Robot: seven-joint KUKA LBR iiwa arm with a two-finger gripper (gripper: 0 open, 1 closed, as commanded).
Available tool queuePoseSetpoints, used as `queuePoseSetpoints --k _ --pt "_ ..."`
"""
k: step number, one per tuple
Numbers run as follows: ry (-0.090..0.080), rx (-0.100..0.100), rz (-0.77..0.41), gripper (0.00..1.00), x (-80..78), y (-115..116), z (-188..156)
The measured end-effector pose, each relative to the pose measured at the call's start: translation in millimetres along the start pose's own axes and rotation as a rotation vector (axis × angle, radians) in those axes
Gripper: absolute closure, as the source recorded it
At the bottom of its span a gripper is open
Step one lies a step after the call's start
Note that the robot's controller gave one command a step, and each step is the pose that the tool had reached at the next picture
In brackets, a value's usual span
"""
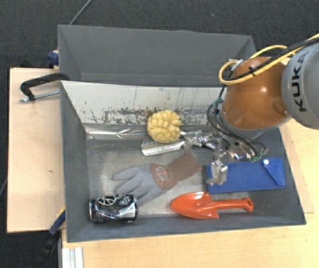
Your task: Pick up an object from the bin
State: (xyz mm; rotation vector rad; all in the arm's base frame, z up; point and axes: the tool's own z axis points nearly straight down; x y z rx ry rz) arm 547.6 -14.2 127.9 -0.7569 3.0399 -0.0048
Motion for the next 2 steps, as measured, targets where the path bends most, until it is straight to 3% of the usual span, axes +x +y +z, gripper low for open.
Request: queuePoseSetpoints --k 1,2 --pt "-0.019 0.004 -0.12 0.0 -11.6 57 34" --pt "-0.01 -0.01 -0.133 0.0 -8.7 77 57"
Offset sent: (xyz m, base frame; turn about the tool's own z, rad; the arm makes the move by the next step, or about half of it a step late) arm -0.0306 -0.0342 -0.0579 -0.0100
